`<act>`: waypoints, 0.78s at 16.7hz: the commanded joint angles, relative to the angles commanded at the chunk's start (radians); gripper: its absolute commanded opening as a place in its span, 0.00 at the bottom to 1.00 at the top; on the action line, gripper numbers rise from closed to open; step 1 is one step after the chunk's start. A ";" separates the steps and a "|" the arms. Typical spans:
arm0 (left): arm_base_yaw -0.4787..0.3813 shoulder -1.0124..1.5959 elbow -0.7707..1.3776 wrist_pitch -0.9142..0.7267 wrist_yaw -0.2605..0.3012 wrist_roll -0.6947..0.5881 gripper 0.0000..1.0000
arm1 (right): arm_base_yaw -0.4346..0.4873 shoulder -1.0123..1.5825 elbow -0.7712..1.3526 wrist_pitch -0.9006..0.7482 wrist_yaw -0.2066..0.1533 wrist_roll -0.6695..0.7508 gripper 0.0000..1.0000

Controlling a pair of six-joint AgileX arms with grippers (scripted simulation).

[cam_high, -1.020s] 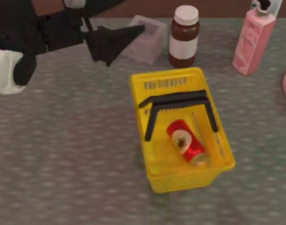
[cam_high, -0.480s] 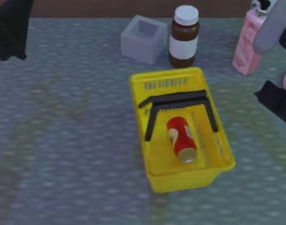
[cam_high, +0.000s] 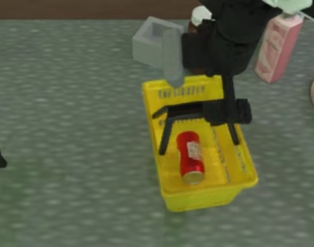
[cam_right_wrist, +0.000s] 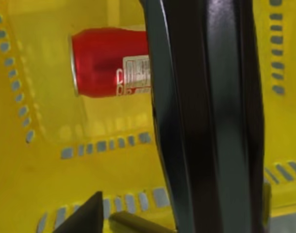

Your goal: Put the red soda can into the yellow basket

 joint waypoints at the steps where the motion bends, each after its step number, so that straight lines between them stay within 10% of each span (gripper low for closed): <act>1: 0.004 -0.057 -0.045 -0.031 -0.031 0.012 1.00 | 0.018 0.057 0.053 -0.040 -0.001 -0.027 1.00; 13: 0.012 -0.188 -0.163 -0.111 -0.109 0.049 1.00 | 0.060 0.181 0.136 -0.106 -0.004 -0.090 1.00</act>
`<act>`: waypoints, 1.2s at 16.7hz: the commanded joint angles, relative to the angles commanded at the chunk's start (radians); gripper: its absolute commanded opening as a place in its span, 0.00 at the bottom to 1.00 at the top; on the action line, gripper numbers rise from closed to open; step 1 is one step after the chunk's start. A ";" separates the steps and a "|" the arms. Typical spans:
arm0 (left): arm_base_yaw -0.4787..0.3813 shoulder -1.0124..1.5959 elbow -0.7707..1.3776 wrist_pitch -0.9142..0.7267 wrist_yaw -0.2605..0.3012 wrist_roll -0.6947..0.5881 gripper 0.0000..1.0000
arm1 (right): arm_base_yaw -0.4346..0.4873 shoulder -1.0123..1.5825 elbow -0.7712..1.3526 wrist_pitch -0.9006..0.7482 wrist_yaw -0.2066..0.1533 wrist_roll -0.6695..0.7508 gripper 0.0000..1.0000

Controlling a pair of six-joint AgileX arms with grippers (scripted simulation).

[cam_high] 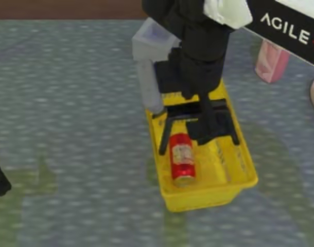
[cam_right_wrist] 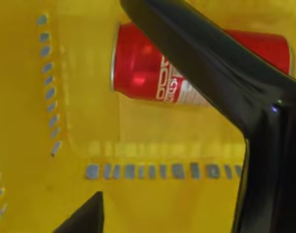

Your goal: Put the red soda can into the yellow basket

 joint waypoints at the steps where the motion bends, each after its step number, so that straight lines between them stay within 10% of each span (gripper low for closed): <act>1: 0.000 0.000 0.000 0.000 0.000 0.000 1.00 | 0.001 -0.003 -0.021 0.018 0.000 0.000 1.00; 7: 0.000 0.000 0.000 0.000 0.000 0.000 1.00 | 0.002 -0.009 -0.067 0.058 0.000 0.001 1.00; 20: 0.000 0.000 0.000 0.000 0.000 0.000 1.00 | 0.002 -0.009 -0.067 0.058 0.000 0.001 0.02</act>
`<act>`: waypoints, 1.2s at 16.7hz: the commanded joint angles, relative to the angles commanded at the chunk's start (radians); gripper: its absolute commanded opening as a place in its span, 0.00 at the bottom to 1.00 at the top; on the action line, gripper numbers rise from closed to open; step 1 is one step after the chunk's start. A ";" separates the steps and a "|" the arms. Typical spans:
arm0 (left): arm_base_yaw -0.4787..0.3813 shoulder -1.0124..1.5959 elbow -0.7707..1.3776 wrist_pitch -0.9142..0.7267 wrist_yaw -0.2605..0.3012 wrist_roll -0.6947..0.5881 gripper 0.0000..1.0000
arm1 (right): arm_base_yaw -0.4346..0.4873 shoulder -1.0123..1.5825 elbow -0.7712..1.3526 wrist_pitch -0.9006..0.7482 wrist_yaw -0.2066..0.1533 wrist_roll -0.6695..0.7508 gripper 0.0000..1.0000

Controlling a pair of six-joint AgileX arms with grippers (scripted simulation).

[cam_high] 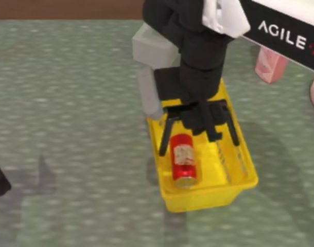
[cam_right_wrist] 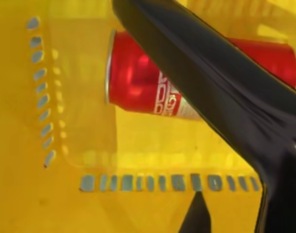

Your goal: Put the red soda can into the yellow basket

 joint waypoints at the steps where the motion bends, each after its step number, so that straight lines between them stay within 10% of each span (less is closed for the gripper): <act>1: 0.000 0.000 0.000 0.000 0.000 0.000 1.00 | 0.000 0.000 0.000 0.000 0.000 0.000 0.00; 20: 0.000 0.000 0.000 0.000 0.000 0.000 1.00 | 0.000 0.000 0.000 0.000 0.000 0.000 0.00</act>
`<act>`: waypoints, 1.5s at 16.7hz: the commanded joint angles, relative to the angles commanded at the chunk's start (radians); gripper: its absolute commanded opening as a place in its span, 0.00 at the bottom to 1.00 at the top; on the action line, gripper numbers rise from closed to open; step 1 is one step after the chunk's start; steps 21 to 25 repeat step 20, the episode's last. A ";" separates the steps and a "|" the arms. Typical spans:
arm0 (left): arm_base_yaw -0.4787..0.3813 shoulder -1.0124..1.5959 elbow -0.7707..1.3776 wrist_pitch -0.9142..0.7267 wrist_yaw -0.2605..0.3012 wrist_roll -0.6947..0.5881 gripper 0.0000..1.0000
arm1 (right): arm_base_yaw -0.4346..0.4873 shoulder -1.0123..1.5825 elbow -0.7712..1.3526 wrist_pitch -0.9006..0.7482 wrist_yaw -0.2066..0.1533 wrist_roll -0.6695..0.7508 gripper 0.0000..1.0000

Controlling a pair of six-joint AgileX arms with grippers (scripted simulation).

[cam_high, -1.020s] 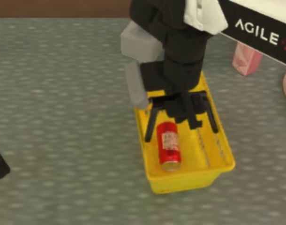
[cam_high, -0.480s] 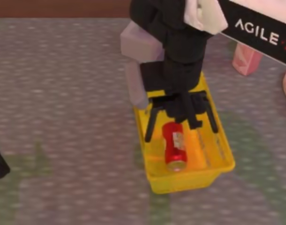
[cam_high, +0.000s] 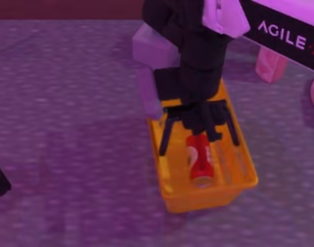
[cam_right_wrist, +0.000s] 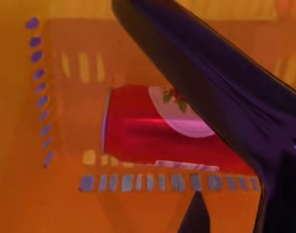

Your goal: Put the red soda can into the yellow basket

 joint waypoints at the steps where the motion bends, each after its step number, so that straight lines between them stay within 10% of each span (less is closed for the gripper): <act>1: 0.000 0.000 0.000 0.000 0.000 0.000 1.00 | 0.000 0.000 0.000 0.000 0.000 0.000 0.00; 25: 0.000 0.000 0.000 0.000 0.000 0.000 1.00 | -0.030 -0.017 0.173 -0.190 0.000 -0.037 0.00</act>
